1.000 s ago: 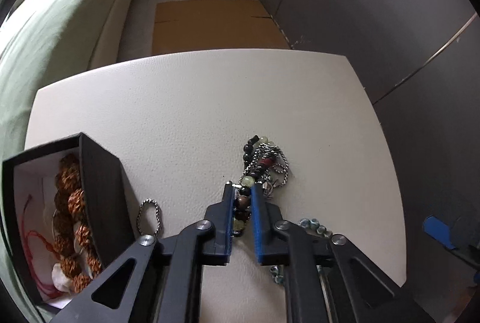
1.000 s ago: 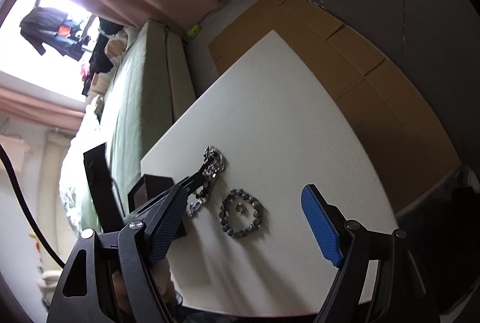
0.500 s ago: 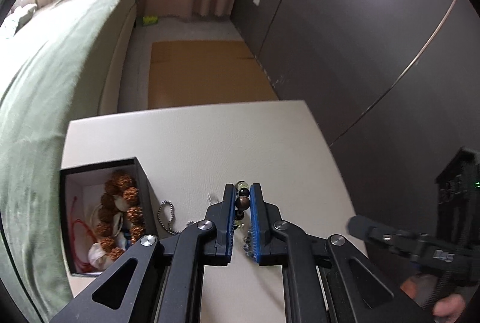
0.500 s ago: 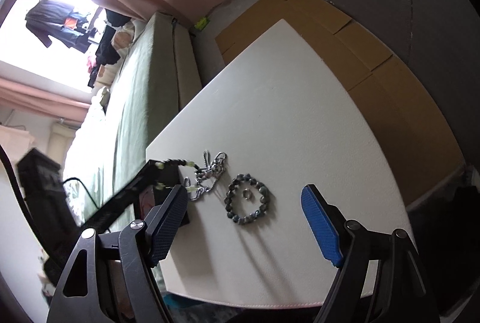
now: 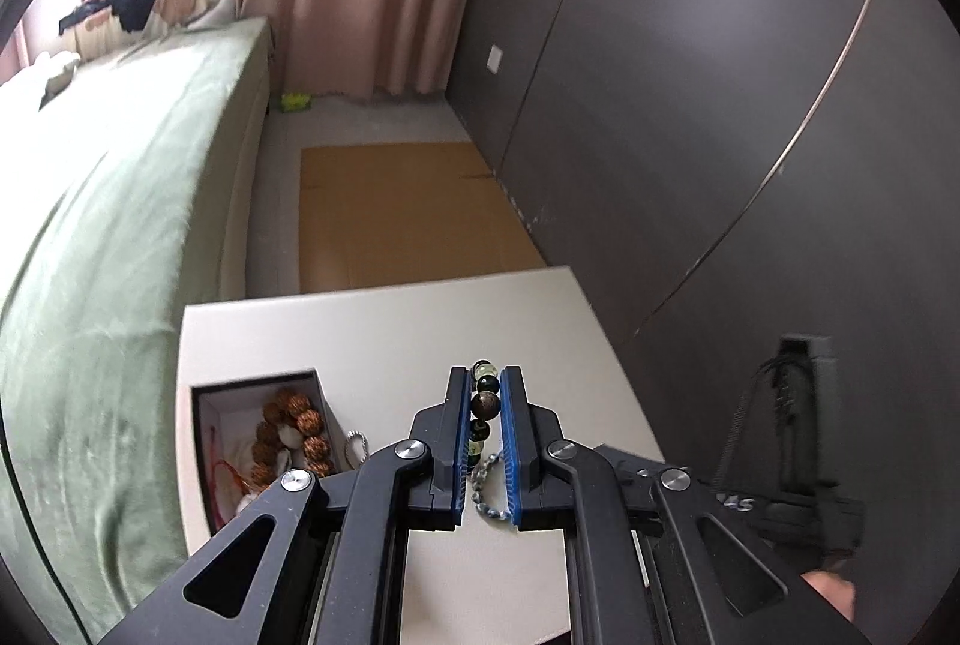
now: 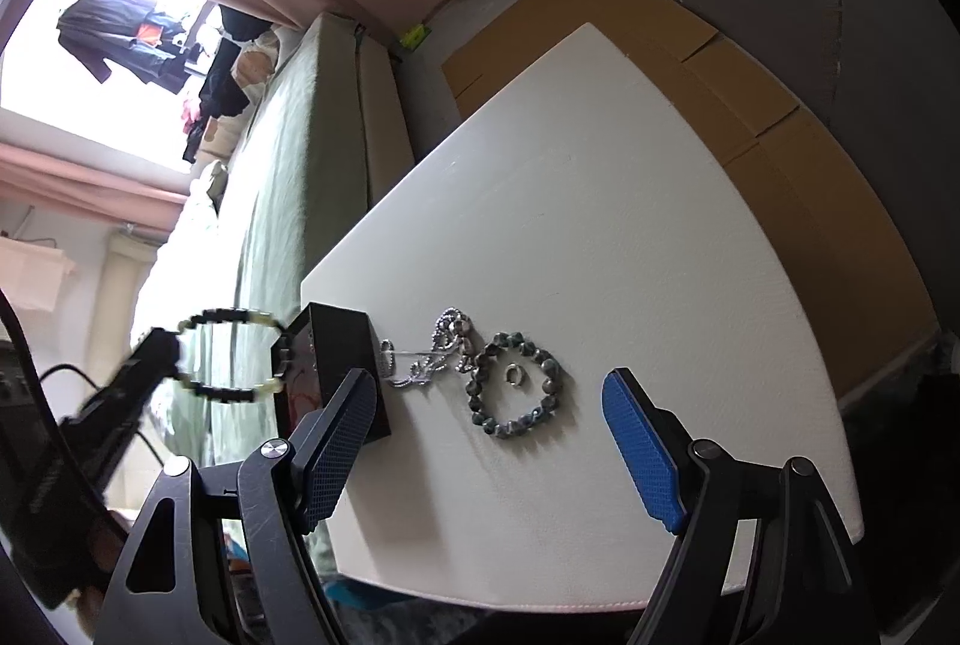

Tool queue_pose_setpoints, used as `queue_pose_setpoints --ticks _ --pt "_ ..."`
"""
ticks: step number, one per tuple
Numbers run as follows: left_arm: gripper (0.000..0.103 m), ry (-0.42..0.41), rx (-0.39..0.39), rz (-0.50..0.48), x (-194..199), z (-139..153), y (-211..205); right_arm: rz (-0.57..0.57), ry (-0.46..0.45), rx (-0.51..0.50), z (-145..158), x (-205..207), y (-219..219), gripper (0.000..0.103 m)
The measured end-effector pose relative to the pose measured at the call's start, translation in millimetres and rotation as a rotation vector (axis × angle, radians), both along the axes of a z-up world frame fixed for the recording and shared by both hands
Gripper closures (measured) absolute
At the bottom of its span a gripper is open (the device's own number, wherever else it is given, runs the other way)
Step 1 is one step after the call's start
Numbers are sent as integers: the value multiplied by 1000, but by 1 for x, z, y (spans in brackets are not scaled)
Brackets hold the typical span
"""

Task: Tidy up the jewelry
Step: 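Carry the beaded chain into the black box and open the left tool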

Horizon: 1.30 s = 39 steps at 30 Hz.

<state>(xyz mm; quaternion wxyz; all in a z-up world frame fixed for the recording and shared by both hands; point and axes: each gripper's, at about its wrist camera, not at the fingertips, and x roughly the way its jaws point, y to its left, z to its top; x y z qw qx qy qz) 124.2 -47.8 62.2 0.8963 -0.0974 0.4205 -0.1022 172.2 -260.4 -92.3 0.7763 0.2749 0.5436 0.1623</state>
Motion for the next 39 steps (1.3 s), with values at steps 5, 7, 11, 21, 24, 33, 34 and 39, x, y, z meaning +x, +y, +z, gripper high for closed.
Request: queue_pose_setpoints --ticks 5,7,11,21,24,33,34,39 --pt "93 -47 9 19 -7 22 8 11 2 -2 -2 4 5 24" --pt "93 -57 8 33 -10 25 14 24 1 -9 -4 6 10 24" --pt "93 -66 -3 68 -13 28 30 54 1 -45 -7 10 20 25" --pt "93 -64 -83 149 -23 12 67 112 57 -289 -38 18 52 52" --pt "93 -59 -119 169 -27 0 74 143 75 -366 -47 18 59 67" --pt "93 -28 -214 217 -32 -46 100 171 1 -486 -41 11 73 92" --pt "93 -16 -218 221 -31 -50 103 168 -20 -465 -36 9 72 92" --pt "93 -2 -250 225 -28 -61 118 162 -113 -334 -6 -1 68 92"
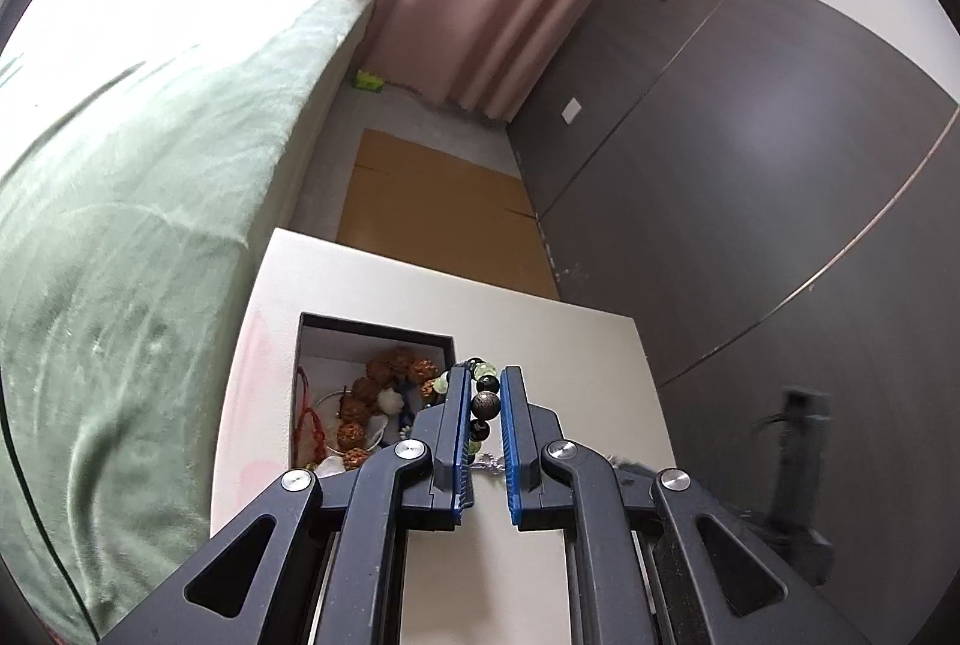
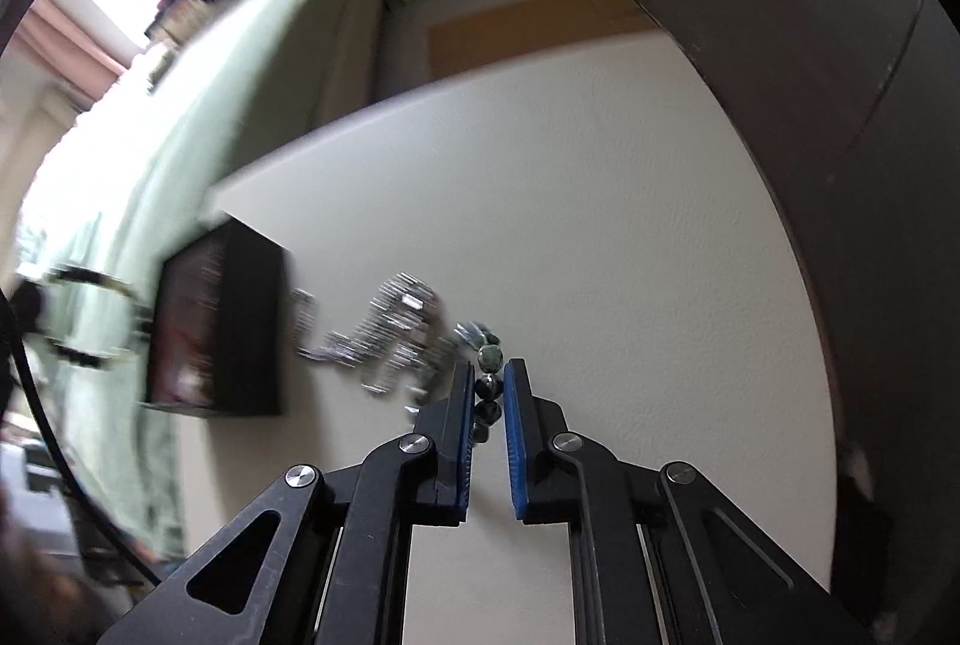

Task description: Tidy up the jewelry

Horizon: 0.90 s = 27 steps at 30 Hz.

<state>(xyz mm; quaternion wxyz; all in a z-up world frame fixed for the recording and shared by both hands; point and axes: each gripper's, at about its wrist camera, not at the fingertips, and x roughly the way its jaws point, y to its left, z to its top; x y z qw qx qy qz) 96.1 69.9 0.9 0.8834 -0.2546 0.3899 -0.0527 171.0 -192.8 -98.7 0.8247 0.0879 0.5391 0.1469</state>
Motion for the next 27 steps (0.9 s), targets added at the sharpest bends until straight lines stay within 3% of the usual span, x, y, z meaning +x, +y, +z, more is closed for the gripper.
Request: queue_pose_setpoints --ticks 4,9,11,13,17,19,27 --pt "93 31 -6 -7 9 -12 1 15 -67 107 23 -9 2 92" --pt "92 80 2 -19 22 -31 2 24 -96 161 34 -4 16 92" --pt "84 140 46 9 28 -40 7 31 -99 181 36 -5 22 92" --pt "68 180 23 41 28 -48 19 47 -107 202 38 -6 30 92" --pt "55 136 -12 74 18 -41 38 74 -132 237 41 -7 45 92" --pt "43 109 -17 91 11 -34 45 85 -150 261 45 -9 52 92" --pt "42 57 -55 143 -3 -21 74 138 -205 359 56 -16 91 92"
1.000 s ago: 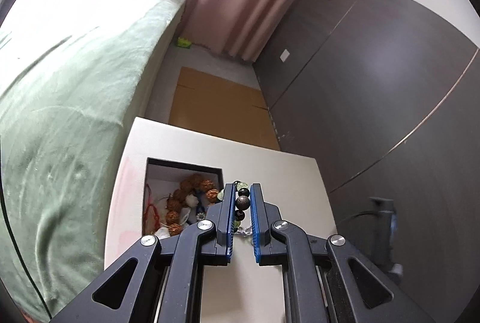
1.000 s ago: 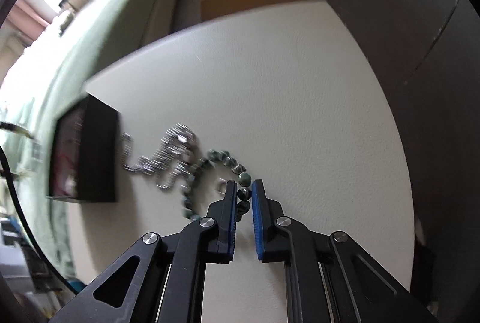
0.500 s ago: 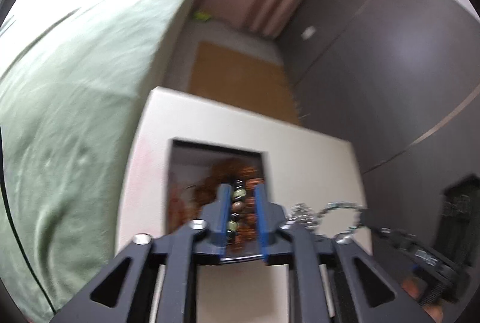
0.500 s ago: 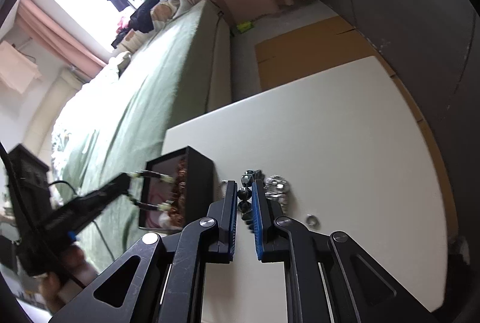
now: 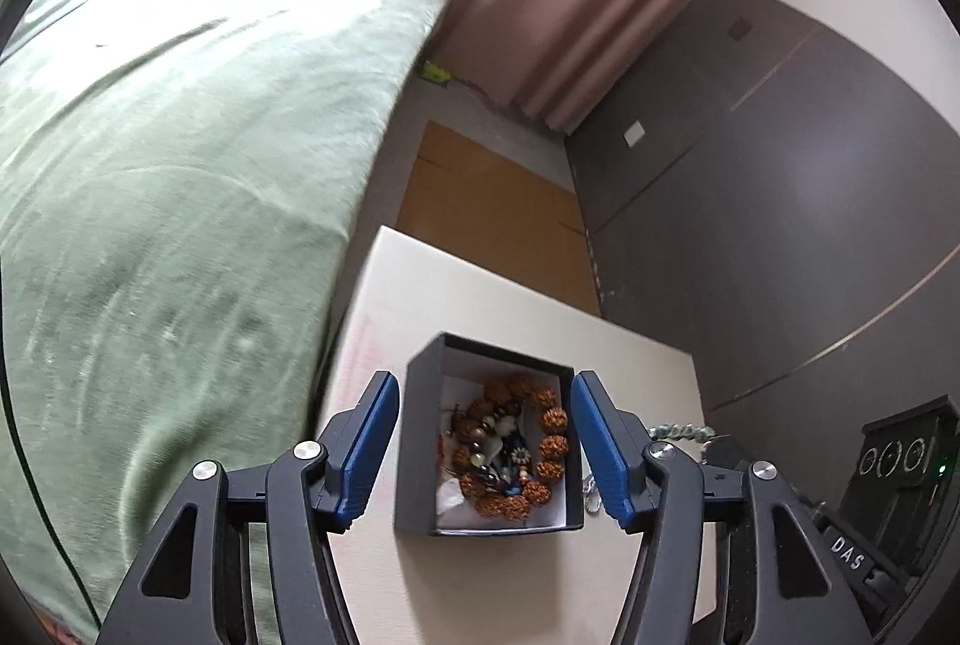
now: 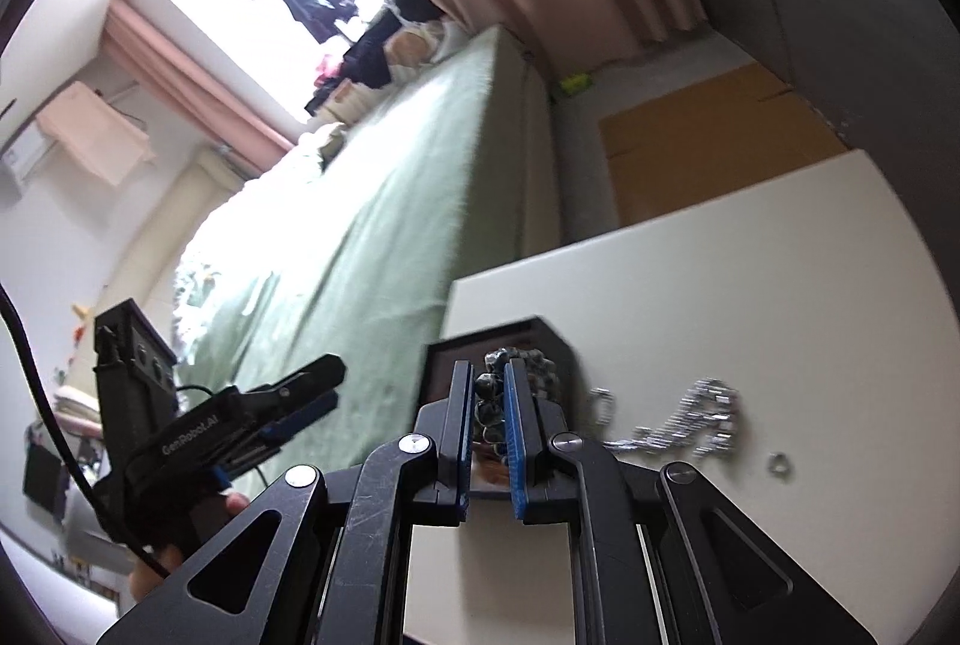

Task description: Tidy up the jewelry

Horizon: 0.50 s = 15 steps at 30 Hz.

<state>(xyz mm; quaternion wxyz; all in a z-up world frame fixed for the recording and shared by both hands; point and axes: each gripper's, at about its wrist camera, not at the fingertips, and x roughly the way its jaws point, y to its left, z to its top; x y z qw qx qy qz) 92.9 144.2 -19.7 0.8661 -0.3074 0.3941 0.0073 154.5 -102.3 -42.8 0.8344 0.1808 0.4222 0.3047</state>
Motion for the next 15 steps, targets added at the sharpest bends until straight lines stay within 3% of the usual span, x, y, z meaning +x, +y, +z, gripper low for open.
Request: queue_pose_setpoints --ticks 11,13,14,15 --pt "42 -14 -53 55 -9 -1 30 59 -10 69 -10 2 49 91" --pt "42 -17 -47 47 -10 0 28 84 41 18 -20 8 59 78" --pt "42 -18 -43 41 -10 0 27 73 51 9 -22 9 58 61" --pt "42 -18 -41 36 -10 1 26 48 50 5 -25 9 53 58"
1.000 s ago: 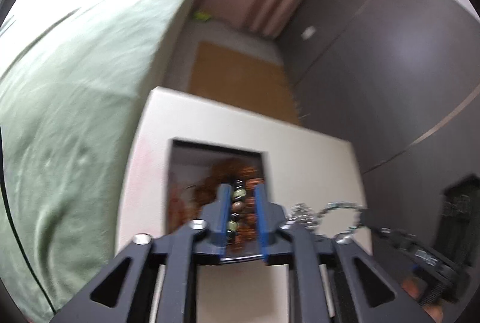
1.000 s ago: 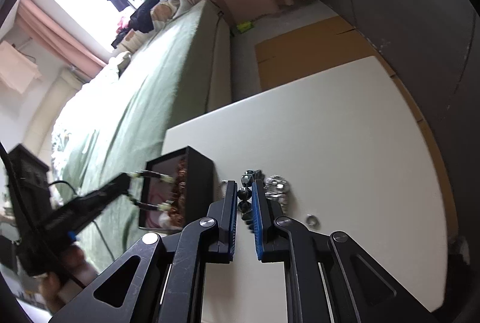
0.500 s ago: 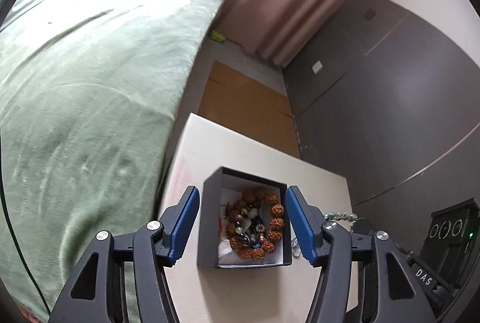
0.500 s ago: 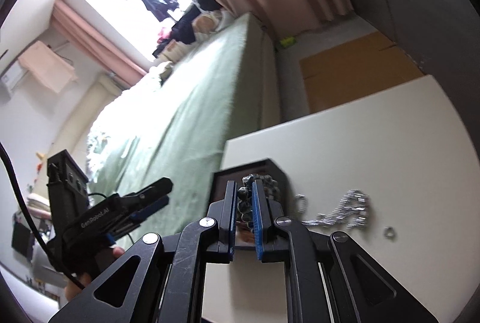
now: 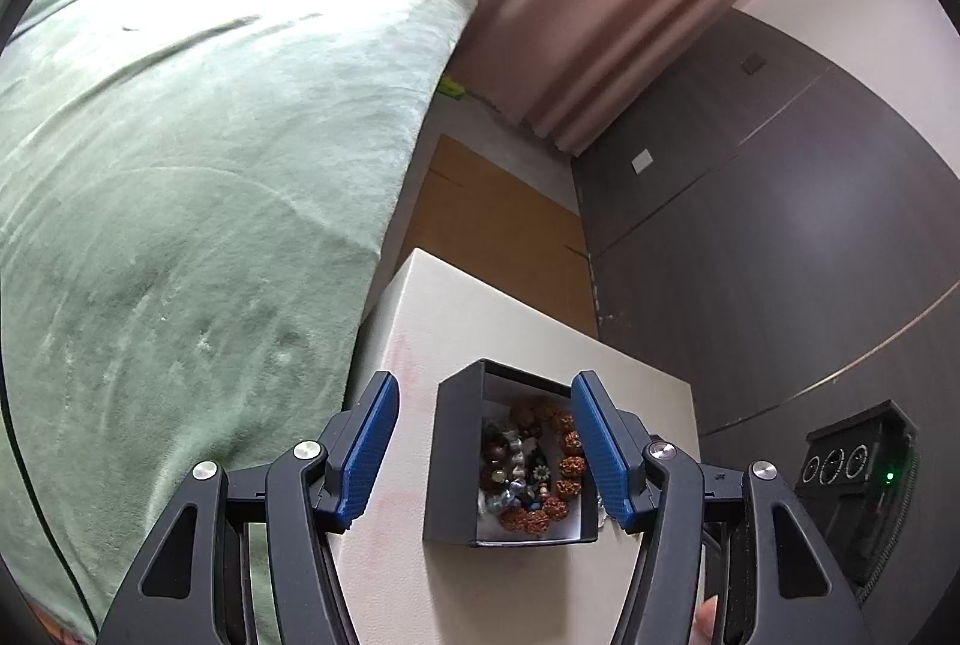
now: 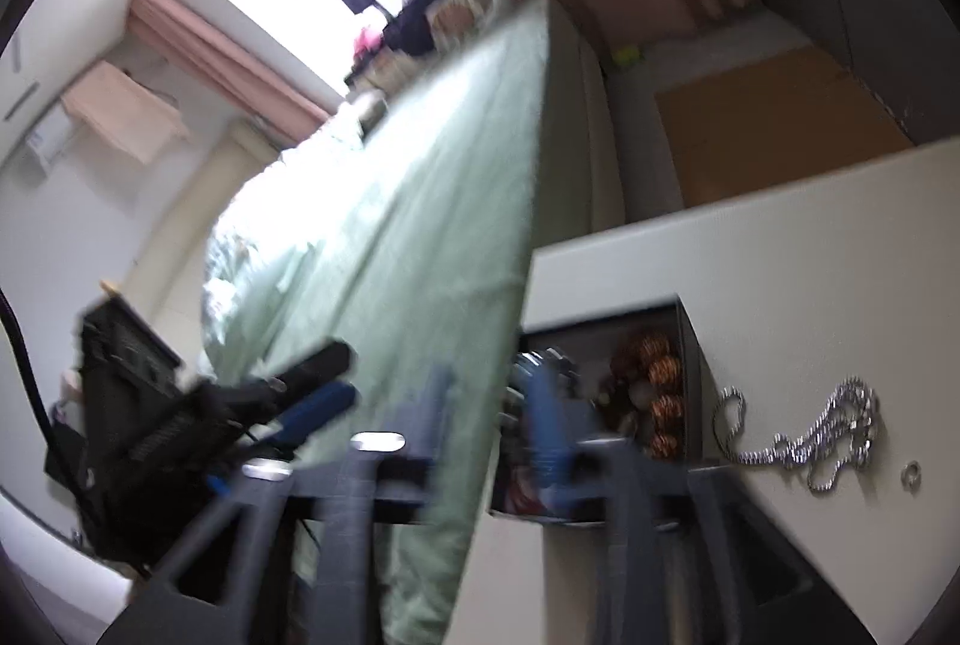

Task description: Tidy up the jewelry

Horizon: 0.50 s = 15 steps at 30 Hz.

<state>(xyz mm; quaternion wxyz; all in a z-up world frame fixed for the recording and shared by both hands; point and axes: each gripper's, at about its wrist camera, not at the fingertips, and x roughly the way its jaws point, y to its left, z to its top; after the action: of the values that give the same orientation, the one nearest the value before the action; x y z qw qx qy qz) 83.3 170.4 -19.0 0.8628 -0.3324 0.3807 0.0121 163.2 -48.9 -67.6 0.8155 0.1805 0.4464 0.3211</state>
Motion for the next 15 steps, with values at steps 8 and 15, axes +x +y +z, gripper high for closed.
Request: queue_pose_setpoints --ticks 8,15 --pt "42 3 20 -28 3 0 -14 -53 11 -6 5 -2 -37 51" --pt "42 19 58 -72 10 -2 -37 -113 30 -10 12 1 -84 46"
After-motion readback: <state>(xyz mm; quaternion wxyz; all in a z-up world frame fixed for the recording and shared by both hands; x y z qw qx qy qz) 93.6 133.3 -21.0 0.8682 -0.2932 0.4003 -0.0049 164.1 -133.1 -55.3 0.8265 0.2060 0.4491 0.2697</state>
